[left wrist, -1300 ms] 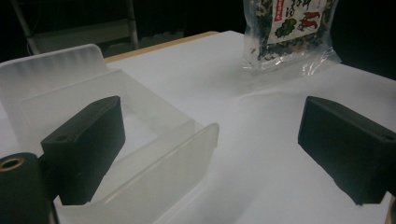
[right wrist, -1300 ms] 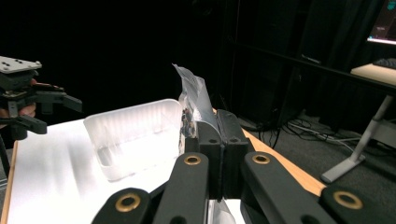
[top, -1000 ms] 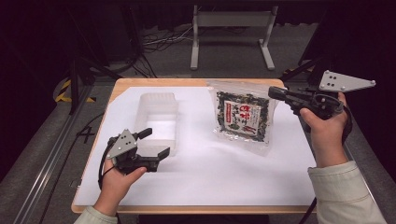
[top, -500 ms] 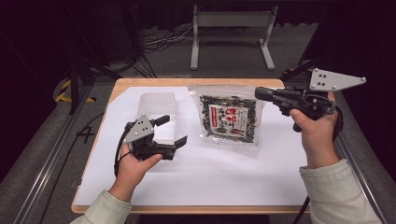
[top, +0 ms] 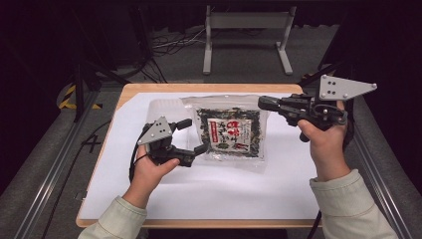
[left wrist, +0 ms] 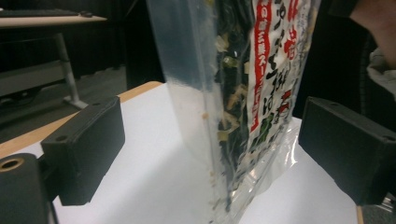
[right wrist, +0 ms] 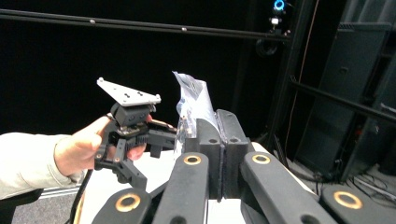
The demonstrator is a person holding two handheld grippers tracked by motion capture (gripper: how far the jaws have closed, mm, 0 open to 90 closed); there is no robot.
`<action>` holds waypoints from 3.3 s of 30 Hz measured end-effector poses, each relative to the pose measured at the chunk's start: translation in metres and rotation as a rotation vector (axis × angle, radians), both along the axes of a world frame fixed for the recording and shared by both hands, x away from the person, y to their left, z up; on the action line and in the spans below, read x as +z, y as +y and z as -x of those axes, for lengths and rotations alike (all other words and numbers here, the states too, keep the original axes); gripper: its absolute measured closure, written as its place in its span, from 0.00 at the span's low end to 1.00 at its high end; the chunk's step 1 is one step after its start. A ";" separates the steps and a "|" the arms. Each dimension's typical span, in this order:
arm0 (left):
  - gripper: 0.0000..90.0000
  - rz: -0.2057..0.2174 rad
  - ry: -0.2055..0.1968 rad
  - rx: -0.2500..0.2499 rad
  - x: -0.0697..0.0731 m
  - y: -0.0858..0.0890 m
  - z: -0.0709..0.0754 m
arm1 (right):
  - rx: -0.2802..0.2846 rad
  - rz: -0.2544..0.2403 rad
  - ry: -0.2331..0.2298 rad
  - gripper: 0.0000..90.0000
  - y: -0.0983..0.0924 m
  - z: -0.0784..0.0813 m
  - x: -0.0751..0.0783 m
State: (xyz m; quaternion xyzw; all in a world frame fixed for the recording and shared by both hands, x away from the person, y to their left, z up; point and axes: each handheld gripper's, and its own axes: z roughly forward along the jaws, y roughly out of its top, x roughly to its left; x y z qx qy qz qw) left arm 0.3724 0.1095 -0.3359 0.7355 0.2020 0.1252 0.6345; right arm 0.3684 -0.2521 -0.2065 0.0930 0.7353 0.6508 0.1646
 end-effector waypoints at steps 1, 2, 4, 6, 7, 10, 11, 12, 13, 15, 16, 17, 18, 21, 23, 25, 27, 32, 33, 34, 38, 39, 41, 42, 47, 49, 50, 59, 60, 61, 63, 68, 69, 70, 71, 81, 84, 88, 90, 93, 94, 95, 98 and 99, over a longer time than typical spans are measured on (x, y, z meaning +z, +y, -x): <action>0.08 0.004 0.001 -0.012 -0.001 -0.001 -0.001 | 0.008 -0.007 -0.007 1.00 0.001 0.000 0.000; 0.08 0.004 0.000 -0.030 -0.002 -0.003 -0.001 | 0.016 -0.017 -0.008 1.00 0.002 0.000 -0.001; 0.05 -0.005 -0.016 -0.054 -0.004 -0.007 -0.001 | 0.027 -0.031 -0.009 1.00 0.004 0.000 -0.002; 0.05 -0.002 -0.021 -0.059 -0.006 -0.009 -0.001 | 0.032 -0.035 -0.008 1.00 0.006 -0.001 -0.003; 0.05 -0.002 -0.029 -0.064 -0.006 -0.011 -0.001 | 0.036 -0.038 -0.006 1.00 0.006 -0.001 -0.003; 0.07 0.024 -0.032 -0.086 -0.007 -0.011 -0.004 | 0.051 -0.053 -0.002 1.00 0.008 -0.001 -0.005; 0.08 0.045 -0.030 -0.094 -0.007 -0.012 -0.005 | 0.061 -0.061 -0.004 1.00 0.009 -0.002 -0.006; 0.10 0.069 -0.033 -0.106 -0.007 -0.012 -0.007 | 0.070 -0.065 -0.004 1.00 0.010 -0.002 -0.007; 0.14 0.083 -0.038 -0.115 -0.007 -0.012 -0.008 | 0.084 -0.073 0.001 1.00 0.010 -0.003 -0.008; 0.16 0.096 -0.043 -0.131 -0.007 -0.013 -0.009 | 0.096 -0.082 0.005 1.00 0.011 -0.004 -0.010; 0.18 0.094 -0.050 -0.140 -0.008 -0.013 -0.010 | 0.100 -0.083 0.007 1.00 0.012 -0.004 -0.011; 0.20 0.098 -0.046 -0.150 -0.008 -0.014 -0.010 | 0.103 -0.084 0.009 1.00 0.012 -0.004 -0.012; 0.20 0.098 -0.046 -0.150 -0.008 -0.014 -0.010 | 0.103 -0.084 0.009 1.00 0.012 -0.004 -0.012; 0.22 0.102 -0.054 -0.174 -0.007 -0.015 -0.008 | 0.114 -0.088 0.013 1.00 0.014 -0.005 -0.015; 0.24 0.111 -0.054 -0.185 -0.007 -0.016 -0.006 | 0.120 -0.090 0.012 1.00 0.014 -0.005 -0.016; 0.29 0.124 -0.062 -0.192 -0.007 -0.016 -0.005 | 0.129 -0.103 0.010 1.00 0.015 -0.006 -0.018; 0.40 0.126 -0.084 -0.210 -0.008 -0.015 -0.004 | 0.146 -0.127 0.017 1.00 0.014 -0.008 -0.021; 0.66 0.137 -0.082 -0.264 -0.008 -0.014 -0.002 | 0.151 -0.141 0.022 1.00 0.014 -0.010 -0.024; 0.70 0.138 -0.082 -0.273 -0.008 -0.014 -0.001 | 0.151 -0.138 0.022 1.00 0.014 -0.010 -0.024; 0.71 0.140 -0.081 -0.277 -0.008 -0.014 -0.001 | 0.150 -0.135 0.020 1.00 0.015 -0.010 -0.025; 0.75 0.136 -0.067 -0.305 -0.007 -0.014 0.000 | 0.146 -0.130 0.016 1.00 0.014 -0.009 -0.025; 0.76 0.133 -0.066 -0.306 -0.007 -0.014 0.001 | 0.144 -0.128 0.015 1.00 0.014 -0.009 -0.025; 0.76 0.131 -0.062 -0.308 -0.007 -0.014 0.001 | 0.143 -0.126 0.011 1.00 0.014 -0.009 -0.025; 0.76 0.131 -0.062 -0.308 -0.007 -0.014 0.001 | 0.143 -0.126 0.011 1.00 0.014 -0.009 -0.025; 0.79 0.120 -0.051 -0.316 -0.006 -0.012 0.002 | 0.135 -0.107 -0.003 1.00 0.014 -0.007 -0.025; 0.79 0.119 -0.050 -0.317 -0.006 -0.012 0.002 | 0.132 -0.101 -0.008 1.00 0.015 -0.007 -0.025; 0.79 0.121 -0.050 -0.318 -0.006 -0.012 0.002 | 0.132 -0.101 -0.009 1.00 0.015 -0.006 -0.025; 0.80 0.111 -0.036 -0.313 -0.005 -0.010 0.002 | 0.136 -0.111 -0.013 0.88 0.013 -0.005 -0.025; 0.80 0.110 -0.034 -0.306 -0.005 -0.009 0.001 | 0.134 -0.118 -0.013 0.85 0.012 -0.005 -0.024; 0.80 0.108 -0.035 -0.300 -0.004 -0.007 0.000 | 0.125 -0.124 -0.014 0.81 0.011 -0.004 -0.024; 0.80 0.110 -0.029 -0.291 -0.004 -0.006 -0.002 | 0.114 -0.137 0.001 0.67 0.009 -0.003 -0.023; 0.80 0.121 -0.026 -0.279 -0.002 -0.003 -0.004 | 0.034 -0.129 0.002 0.58 0.000 0.001 -0.024; 0.80 0.122 -0.031 -0.275 -0.001 -0.002 -0.004 | 0.012 -0.122 0.003 0.57 -0.003 0.003 -0.025; 0.80 0.123 -0.037 -0.271 0.000 -0.002 -0.004 | -0.012 -0.114 0.006 0.55 -0.007 0.004 -0.025; 0.80 0.121 -0.039 -0.269 0.002 -0.001 -0.004 | -0.029 -0.107 0.009 0.54 -0.009 0.005 -0.026; 0.80 0.125 -0.055 -0.232 0.010 0.011 0.000 | -0.187 -0.034 0.033 0.47 -0.036 0.015 -0.044; 0.80 0.129 -0.062 -0.218 0.013 0.015 0.001 | -0.227 -0.021 0.037 0.46 -0.046 0.018 -0.049; 0.80 0.126 -0.062 -0.196 0.015 0.020 0.001 | -0.305 0.005 0.063 0.43 -0.058 0.021 -0.059; 0.80 0.117 -0.058 -0.188 0.015 0.022 0.001 | -0.343 0.018 0.067 0.41 -0.063 0.022 -0.066; 0.80 0.111 -0.064 -0.176 0.016 0.023 0.003 | -0.383 0.031 0.079 0.39 -0.067 0.021 -0.074; 0.80 0.108 -0.069 -0.174 0.017 0.024 0.003 | -0.400 0.025 0.071 0.39 -0.070 0.021 -0.078; 0.80 0.105 -0.072 -0.172 0.018 0.024 0.003 | -0.408 0.017 0.076 0.38 -0.071 0.020 -0.080; 0.80 0.101 -0.083 -0.153 0.023 0.030 0.005 | -0.428 0.033 0.089 0.38 -0.076 0.018 -0.085; 0.80 0.106 -0.087 -0.147 0.024 0.032 0.006 | -0.431 0.030 0.099 0.39 -0.080 0.018 -0.087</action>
